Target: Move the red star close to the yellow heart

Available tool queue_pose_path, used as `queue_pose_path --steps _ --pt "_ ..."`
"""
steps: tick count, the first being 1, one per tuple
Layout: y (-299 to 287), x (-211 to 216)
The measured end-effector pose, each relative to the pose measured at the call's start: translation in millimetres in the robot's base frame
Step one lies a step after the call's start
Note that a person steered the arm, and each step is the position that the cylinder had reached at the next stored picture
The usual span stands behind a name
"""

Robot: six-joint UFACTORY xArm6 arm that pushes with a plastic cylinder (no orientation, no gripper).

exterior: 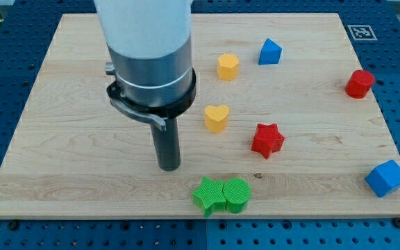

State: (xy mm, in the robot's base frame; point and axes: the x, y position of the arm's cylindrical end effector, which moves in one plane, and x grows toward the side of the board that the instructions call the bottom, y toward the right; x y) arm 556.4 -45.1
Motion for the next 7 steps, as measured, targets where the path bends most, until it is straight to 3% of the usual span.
queue_pose_path --steps 2,3,5,7 --pt "81.1 -12.5" --pt "88.0 -21.8" --pt "88.0 8.2" --pt "152.7 12.3"
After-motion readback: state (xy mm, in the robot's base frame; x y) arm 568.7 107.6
